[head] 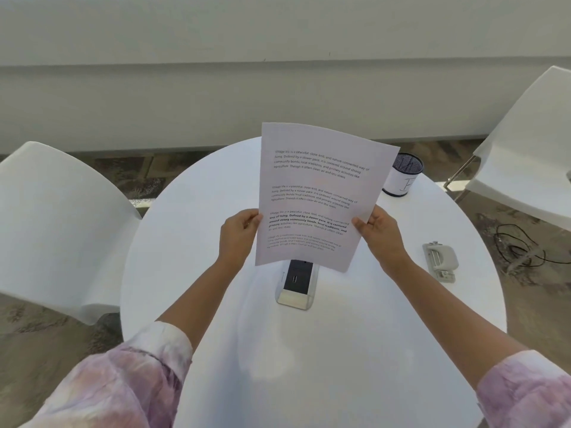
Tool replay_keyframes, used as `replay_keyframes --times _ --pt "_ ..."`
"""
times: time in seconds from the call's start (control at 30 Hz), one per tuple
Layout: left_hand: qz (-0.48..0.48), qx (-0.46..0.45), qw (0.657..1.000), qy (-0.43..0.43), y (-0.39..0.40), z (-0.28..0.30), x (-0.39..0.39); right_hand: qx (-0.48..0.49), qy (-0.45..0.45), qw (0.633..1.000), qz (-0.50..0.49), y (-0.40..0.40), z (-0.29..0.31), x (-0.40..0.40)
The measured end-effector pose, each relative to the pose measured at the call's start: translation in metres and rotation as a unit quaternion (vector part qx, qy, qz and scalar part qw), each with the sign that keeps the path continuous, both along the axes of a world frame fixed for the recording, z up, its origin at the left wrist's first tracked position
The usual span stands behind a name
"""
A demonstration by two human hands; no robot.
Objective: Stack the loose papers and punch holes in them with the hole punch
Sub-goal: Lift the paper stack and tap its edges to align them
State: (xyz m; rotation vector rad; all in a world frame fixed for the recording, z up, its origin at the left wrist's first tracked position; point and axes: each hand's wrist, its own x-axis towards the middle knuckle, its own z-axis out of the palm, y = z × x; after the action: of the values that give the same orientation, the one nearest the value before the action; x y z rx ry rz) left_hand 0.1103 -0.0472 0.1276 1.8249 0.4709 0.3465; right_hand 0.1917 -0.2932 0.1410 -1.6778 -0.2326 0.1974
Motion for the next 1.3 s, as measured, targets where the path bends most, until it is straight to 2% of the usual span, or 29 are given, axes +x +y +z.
replay_keyframes --times 0.23,0.4,0.57,0.83,1.07,1.3 --pt "0.012 -0.002 0.999 -0.038 -0.002 0.008 -0.002 -0.02 -0.026 0.999 0.007 0.001 0.0 0.001" --pt "0.004 -0.004 1.0 -0.018 -0.003 -0.002 -0.003 -0.083 -0.046 0.995 0.014 0.001 -0.003 0.003" --pt "0.006 -0.006 1.0 0.006 -0.005 -0.01 -0.004 -0.091 -0.033 0.995 -0.005 -0.001 -0.015 0.003" --pt "0.011 -0.024 0.999 -0.02 -0.013 -0.005 0.002 -0.117 -0.051 0.992 -0.012 -0.004 -0.016 0.005" --pt "0.009 0.007 1.0 -0.006 -0.022 -0.011 -0.001 -0.153 0.008 0.988 0.003 -0.007 -0.028 0.008" --pt "0.066 -0.035 0.997 0.016 -0.022 -0.02 0.006 -0.125 0.04 0.988 -0.079 -0.015 -0.033 0.013"
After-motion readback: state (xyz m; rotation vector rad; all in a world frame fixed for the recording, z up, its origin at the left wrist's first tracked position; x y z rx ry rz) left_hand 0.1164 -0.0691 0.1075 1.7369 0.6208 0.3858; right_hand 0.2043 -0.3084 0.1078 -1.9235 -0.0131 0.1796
